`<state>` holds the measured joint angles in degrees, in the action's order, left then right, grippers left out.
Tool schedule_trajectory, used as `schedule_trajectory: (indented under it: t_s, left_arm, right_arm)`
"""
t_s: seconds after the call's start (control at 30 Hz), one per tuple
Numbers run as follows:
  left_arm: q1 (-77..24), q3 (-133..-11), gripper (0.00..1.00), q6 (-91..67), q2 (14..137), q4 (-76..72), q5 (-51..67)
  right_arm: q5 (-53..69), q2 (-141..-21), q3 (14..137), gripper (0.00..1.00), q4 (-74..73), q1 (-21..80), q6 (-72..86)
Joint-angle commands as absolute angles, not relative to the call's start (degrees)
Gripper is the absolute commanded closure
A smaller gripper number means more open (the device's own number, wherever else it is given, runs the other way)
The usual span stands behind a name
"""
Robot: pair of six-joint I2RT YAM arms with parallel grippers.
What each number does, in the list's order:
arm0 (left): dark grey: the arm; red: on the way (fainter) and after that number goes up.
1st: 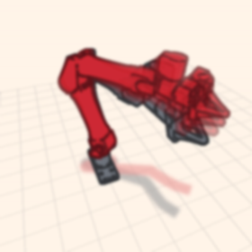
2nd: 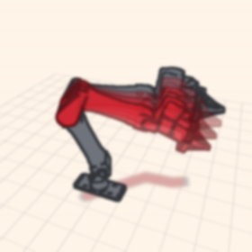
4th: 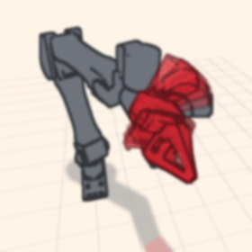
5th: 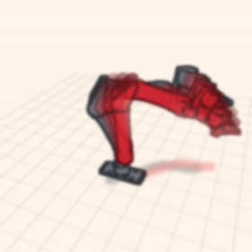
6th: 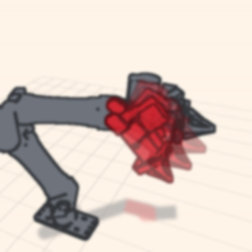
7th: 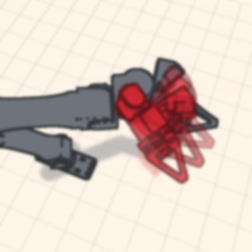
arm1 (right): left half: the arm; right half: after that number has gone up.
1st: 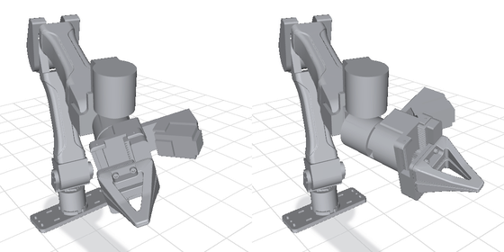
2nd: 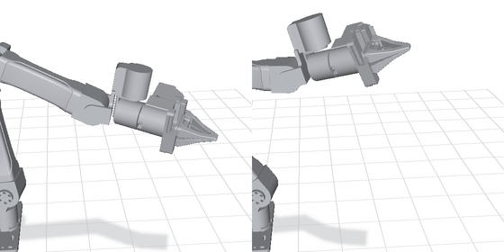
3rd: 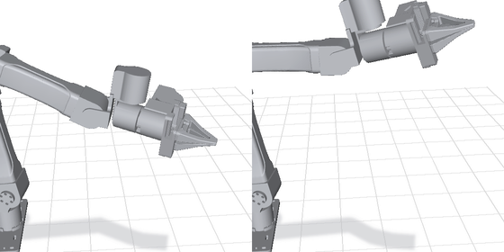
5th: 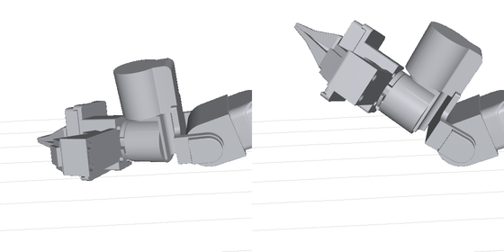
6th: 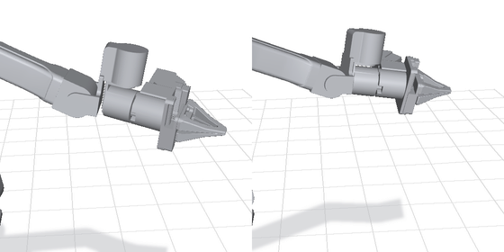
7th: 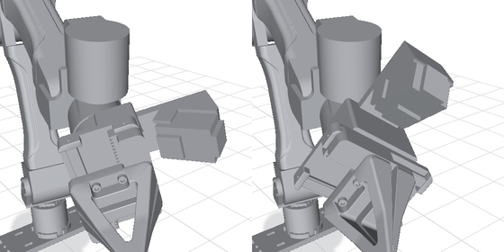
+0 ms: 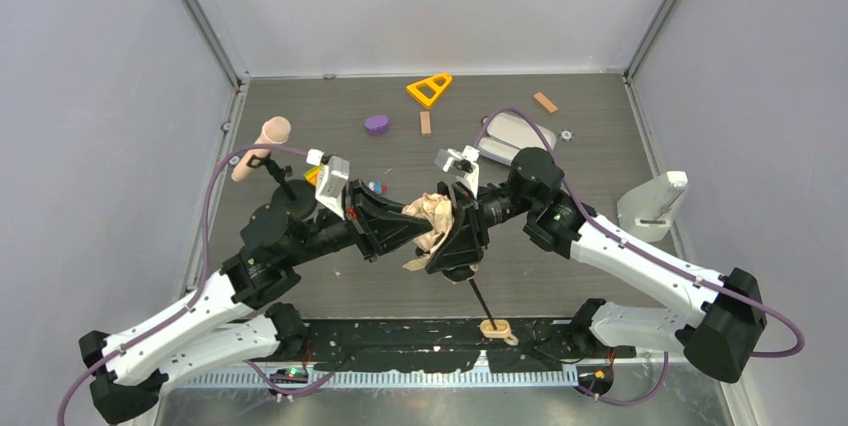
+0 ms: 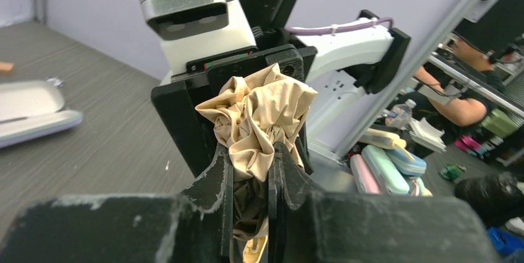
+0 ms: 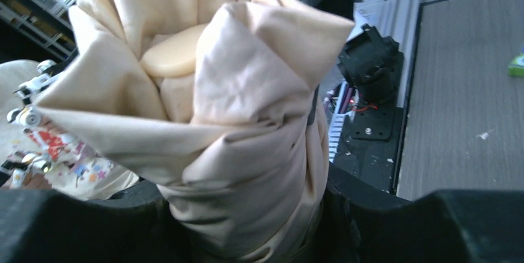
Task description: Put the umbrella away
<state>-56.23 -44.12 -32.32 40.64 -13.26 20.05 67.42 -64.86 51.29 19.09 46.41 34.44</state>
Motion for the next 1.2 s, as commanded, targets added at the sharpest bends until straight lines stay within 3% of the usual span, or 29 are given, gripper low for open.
schedule_trajectory:
  t_s: [0.0, 0.43, 0.9, 0.97, 1.0, 1.07, 1.1, 1.13, 1.17]
  left_arm:
    - [-57.4, -43.2, 1.00, -30.7, 36.9, -12.2, 18.9]
    - [-57.3, -41.6, 1.00, -30.3, 33.8, -9.5, 12.5]
    - [-57.4, -42.0, 1.00, -29.8, 34.2, -6.2, 7.0]
    - [-57.4, -41.8, 1.00, -30.1, 34.3, -6.2, 6.9]
    - [-57.4, -41.6, 1.00, -30.2, 34.3, -6.5, 7.0]
    - [-57.4, -40.5, 1.00, -30.8, 34.0, -7.6, 7.6]
    - [-57.4, -40.0, 1.00, -31.0, 33.6, -7.9, 7.6]
    - [-57.4, -39.5, 0.93, -31.2, 33.1, -7.9, 7.6]
    - [-57.4, -39.0, 0.80, -31.2, 32.5, -7.9, 7.6]
  right_arm:
    - [50.0, -65.1, 50.6, 0.63, 12.9, 44.4, 32.0]
    - [29.5, -64.4, 50.3, 0.56, -2.4, 44.7, 20.9]
    - [9.1, -66.9, 54.5, 0.49, -15.2, 51.5, 13.5]
    - [7.0, -67.2, 54.8, 0.57, -15.7, 52.4, 13.4]
    - [6.6, -67.1, 54.7, 0.72, -15.1, 52.5, 13.9]
    - [6.8, -66.3, 53.2, 0.91, -13.2, 52.5, 14.9]
    - [7.8, -65.5, 52.8, 0.93, -12.5, 52.4, 15.1]
    - [8.2, -65.2, 52.3, 0.94, -11.4, 52.4, 15.7]
    - [9.5, -64.7, 52.1, 0.94, -10.6, 52.3, 15.9]
